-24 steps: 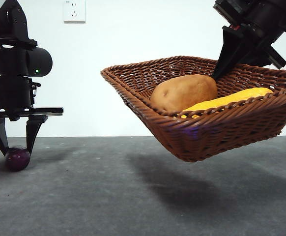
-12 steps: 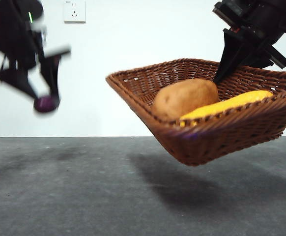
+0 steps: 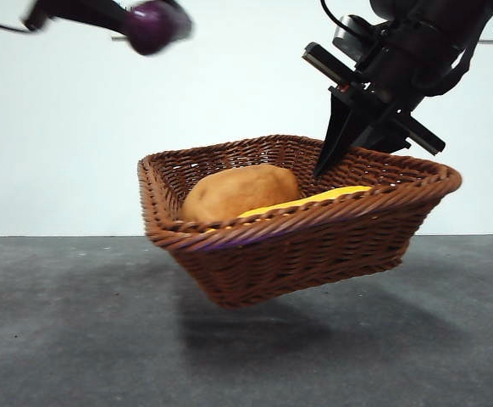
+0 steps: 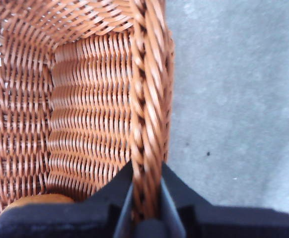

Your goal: Help me put the vegetables on the table into the basket

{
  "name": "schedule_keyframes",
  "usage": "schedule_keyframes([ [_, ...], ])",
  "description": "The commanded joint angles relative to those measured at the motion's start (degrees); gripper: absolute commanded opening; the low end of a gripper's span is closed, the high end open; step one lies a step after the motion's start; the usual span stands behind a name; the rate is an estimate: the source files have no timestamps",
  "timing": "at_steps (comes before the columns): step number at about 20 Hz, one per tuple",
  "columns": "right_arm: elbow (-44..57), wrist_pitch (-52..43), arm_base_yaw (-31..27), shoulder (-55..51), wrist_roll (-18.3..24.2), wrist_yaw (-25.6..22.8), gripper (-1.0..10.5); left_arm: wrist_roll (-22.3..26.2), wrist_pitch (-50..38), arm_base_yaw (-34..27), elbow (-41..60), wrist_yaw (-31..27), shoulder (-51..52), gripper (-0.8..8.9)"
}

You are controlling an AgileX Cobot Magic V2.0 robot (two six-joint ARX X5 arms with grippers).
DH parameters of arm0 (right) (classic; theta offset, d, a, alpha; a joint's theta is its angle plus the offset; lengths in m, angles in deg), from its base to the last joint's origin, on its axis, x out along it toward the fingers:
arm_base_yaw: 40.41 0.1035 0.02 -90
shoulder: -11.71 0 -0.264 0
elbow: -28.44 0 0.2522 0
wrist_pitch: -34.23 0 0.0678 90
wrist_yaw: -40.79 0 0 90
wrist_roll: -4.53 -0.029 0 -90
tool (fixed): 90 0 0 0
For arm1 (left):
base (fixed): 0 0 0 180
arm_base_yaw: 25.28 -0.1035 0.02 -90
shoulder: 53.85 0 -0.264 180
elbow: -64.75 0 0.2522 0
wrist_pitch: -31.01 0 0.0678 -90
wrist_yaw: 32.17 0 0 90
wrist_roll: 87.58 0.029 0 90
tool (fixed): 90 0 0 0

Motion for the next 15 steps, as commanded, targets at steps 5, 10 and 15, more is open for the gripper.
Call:
schedule_keyframes([
  [5, -0.2, -0.8, 1.2, 0.5, -2.9, 0.5, -0.1, -19.0, -16.7, 9.6, 9.4, -5.3, -3.6, -0.08],
  [10, -0.2, -0.3, 1.6, 0.5, -1.5, 0.3, -0.1, -26.4, -19.7, 11.0, 9.4, -8.9, -9.3, -0.08],
  [15, -0.2, 0.2, 3.1, 0.5, 0.7, 0.2, -0.1, -29.1, -20.3, 12.3, 9.4, -10.8, -12.7, 0.00],
])
